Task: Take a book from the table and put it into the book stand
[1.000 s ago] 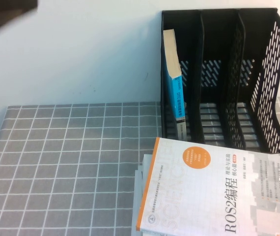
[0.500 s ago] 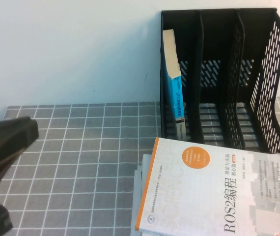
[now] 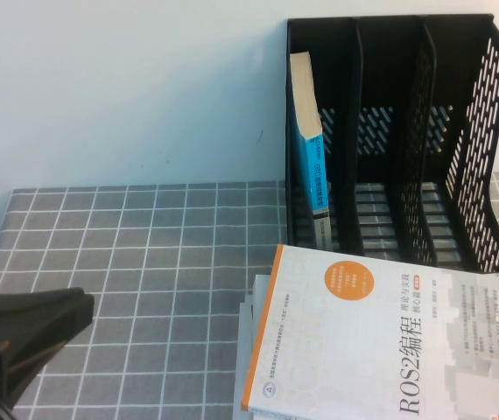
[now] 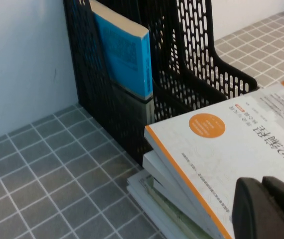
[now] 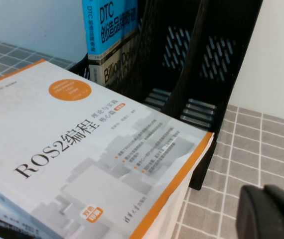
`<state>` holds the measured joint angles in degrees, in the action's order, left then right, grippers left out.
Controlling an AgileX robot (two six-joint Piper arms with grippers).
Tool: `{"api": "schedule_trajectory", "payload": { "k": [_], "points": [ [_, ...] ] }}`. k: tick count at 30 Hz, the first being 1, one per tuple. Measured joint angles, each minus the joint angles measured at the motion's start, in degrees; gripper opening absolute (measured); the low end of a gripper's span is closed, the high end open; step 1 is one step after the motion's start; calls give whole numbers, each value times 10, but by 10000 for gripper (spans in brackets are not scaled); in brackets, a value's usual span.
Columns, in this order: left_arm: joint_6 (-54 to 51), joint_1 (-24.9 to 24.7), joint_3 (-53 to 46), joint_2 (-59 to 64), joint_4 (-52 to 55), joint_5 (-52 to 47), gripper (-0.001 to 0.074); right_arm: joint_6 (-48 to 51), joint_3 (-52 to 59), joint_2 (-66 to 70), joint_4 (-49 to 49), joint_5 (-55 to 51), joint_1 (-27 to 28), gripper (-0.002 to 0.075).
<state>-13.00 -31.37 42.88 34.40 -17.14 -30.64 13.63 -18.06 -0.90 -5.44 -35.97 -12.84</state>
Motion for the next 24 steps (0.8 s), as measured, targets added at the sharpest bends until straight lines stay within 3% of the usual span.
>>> {"api": "schedule_trajectory", "payload": {
  "k": [8, 17, 24],
  "points": [
    [4, 9, -23, -12, 40, 10, 0, 0, 0, 0, 0, 0, 0, -3],
    [7, 119, -278, -184, 76, 277, 0, 0, 1, 0, 0, 0, 0, -3],
    [7, 213, -427, -337, 71, 263, 0, 0, 1, 0, 0, 0, 0, -3]
  ]
}}
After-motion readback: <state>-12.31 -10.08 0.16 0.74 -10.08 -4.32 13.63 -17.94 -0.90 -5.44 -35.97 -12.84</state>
